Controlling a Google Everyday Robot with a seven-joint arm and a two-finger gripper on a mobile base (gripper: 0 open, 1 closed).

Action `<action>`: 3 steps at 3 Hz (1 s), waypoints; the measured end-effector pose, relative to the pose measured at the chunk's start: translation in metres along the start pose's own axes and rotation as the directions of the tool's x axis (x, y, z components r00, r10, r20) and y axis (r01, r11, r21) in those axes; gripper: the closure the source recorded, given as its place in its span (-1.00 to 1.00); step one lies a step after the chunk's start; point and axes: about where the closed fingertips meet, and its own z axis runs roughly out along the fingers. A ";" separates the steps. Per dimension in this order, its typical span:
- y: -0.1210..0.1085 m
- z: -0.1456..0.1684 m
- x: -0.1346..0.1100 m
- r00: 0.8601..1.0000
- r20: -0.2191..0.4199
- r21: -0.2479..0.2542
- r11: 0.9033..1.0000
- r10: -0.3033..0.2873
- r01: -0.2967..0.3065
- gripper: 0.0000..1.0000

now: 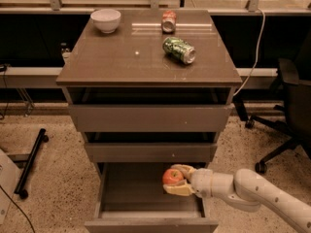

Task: Place apple into bottom drawer

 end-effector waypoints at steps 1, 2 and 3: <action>-0.021 -0.009 0.044 0.995 -0.002 0.006 0.995 0.098 -0.098 1.00; -0.045 -0.019 0.089 0.977 -0.018 0.052 0.976 0.211 -0.209 1.00; -0.050 -0.021 0.098 0.973 -0.022 0.063 0.972 0.229 -0.227 1.00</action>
Offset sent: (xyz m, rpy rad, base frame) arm 0.0183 -0.0990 -0.1380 0.0449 0.3073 -0.2178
